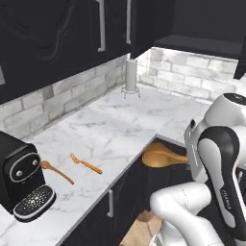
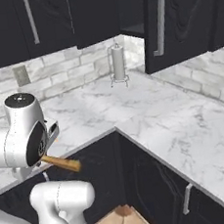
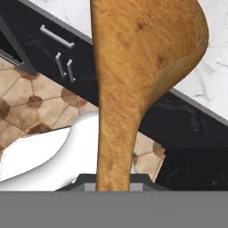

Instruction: Organize the utensils by type. Pick up the wooden spoons from the counter and place them in the open cabinet. Then pick up the metallic utensils from the counter and place them in the open drawer.

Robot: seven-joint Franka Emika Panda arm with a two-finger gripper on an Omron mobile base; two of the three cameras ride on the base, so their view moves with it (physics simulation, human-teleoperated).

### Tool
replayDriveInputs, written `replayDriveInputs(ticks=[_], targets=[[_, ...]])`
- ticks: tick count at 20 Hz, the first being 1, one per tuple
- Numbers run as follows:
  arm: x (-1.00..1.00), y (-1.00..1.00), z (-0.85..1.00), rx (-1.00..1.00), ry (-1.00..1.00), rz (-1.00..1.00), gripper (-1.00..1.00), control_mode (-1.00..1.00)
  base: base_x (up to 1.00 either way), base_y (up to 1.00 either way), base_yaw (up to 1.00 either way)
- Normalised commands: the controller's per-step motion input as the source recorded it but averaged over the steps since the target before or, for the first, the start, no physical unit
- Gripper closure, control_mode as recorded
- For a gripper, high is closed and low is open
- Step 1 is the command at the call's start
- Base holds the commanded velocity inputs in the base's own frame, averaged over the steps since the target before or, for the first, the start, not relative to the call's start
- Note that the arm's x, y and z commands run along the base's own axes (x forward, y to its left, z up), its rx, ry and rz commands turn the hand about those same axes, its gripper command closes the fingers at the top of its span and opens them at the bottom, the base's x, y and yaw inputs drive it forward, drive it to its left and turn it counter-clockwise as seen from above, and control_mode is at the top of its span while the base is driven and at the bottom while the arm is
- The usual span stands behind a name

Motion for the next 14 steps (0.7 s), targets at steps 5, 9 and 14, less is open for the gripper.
replayDriveInputs(ticks=[5,9,14], targets=[[0.0,0.0,0.0,0.0,0.0,0.0,1.0,1.0,0.16,-0.04,-0.56],[0.0,0.0,0.0,0.0,0.0,0.0,1.0,1.0,0.43,0.27,-0.12],[0.0,0.0,0.0,0.0,0.0,0.0,1.0,1.0,0.41,0.26,0.0]])
